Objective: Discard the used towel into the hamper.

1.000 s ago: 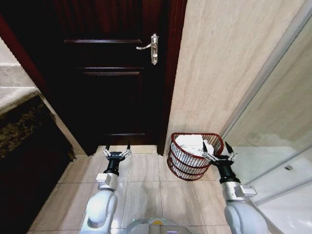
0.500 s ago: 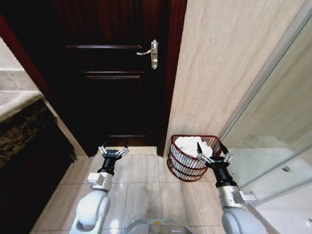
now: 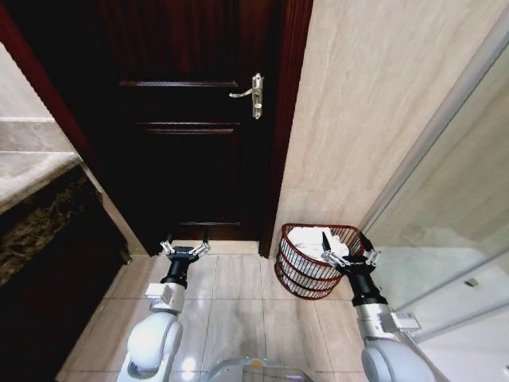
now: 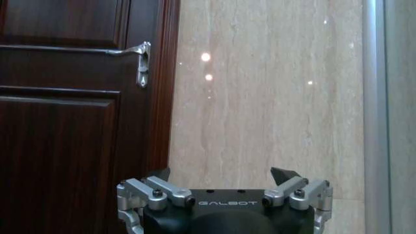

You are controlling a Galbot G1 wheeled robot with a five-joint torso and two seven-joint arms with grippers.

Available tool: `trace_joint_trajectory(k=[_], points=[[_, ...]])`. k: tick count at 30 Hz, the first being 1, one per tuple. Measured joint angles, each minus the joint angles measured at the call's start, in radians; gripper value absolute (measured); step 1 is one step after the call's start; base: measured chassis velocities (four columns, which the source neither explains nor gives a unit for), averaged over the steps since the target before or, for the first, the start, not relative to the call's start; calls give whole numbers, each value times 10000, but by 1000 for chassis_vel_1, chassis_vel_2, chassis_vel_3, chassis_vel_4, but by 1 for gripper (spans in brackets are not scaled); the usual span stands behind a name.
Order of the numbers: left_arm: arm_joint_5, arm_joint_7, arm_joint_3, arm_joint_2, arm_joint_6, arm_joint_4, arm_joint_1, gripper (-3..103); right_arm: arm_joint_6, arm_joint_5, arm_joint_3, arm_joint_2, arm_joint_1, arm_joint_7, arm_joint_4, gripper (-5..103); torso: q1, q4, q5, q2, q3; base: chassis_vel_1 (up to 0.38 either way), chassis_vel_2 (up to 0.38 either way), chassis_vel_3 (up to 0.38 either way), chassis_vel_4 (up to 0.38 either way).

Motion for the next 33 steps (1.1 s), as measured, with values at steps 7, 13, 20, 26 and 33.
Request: trace_joint_trajectory(k=[7, 13, 20, 26, 33], points=[[-9, 4, 0, -59, -29, 46, -51, 100, -383, -64, -199, -105, -25, 139, 24, 100, 95, 1, -1, 271, 177, 0, 0, 0, 0], [-7, 31, -16, -139, -107, 146, -85, 100, -491, -178, -283, -163, -27, 64, -24, 100, 186, 0, 0, 505, 317, 0, 0, 0, 0], [12, 54, -6, -227, -181, 194, -111, 100, -469, -194, -258, -198, -156, 60, 51, 100, 278, 1, -1, 767, 490, 0, 0, 0, 0], [24, 71, -24, -257, -374, 145, 41, 100, -84, -107, -217, -126, -239, -15, 8, 100, 355, 2, 0, 952, 597, 0, 0, 0, 0], [35, 65, -24, -221, -848, 319, 39, 100, 0, -75, -217, -4, -226, -21, -107, 100, 440, 1, 0, 1156, 712, 0, 0, 0, 0]])
